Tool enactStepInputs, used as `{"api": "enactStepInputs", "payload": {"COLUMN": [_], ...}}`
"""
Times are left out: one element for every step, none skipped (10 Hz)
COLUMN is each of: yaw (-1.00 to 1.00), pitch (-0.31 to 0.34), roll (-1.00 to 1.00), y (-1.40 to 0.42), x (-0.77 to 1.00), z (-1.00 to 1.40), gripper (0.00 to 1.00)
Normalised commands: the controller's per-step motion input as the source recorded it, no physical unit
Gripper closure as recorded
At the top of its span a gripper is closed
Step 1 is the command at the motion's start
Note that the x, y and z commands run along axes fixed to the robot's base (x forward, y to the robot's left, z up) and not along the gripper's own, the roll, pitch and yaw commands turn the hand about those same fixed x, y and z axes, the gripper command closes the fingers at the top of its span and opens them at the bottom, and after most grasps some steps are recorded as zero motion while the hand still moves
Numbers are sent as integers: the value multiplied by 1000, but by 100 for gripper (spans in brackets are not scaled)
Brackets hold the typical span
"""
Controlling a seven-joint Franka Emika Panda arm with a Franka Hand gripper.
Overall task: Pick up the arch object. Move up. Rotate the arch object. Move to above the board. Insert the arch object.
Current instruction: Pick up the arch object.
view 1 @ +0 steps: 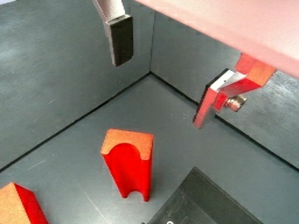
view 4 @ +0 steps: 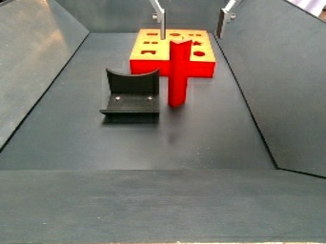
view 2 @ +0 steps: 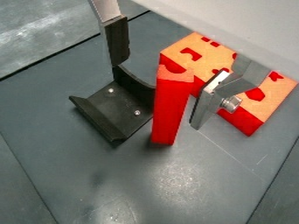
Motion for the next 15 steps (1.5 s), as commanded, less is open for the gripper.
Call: {"api": "enactStepInputs", "payload": {"yaw": [0,-420,-834,-911,-929,-934,-931,-920,-866,-906,-903,-763,-671,-660,-646], "pitch": [11,-59,-4,-10,-27,-27,-26,-13,0,0,0,0,-3,43,44], "roll": [26,50,0,0,0,0,0,0,7,7,0,0,-57,-110,-117], "y": [-114,-466,-397,-291,-249,-246,-249,-174,0,29,37,0,0,0,0], "x": [74,-200,0,0,0,0,0,43,157,131,154,197,217,200,197], "z": [0,-26,-169,-189,-174,-171,-169,-200,-226,-269,-260,-277,-394,-451,-483], "gripper": [0,0,0,0,0,0,0,0,0,0,0,0,0,0,0]}}
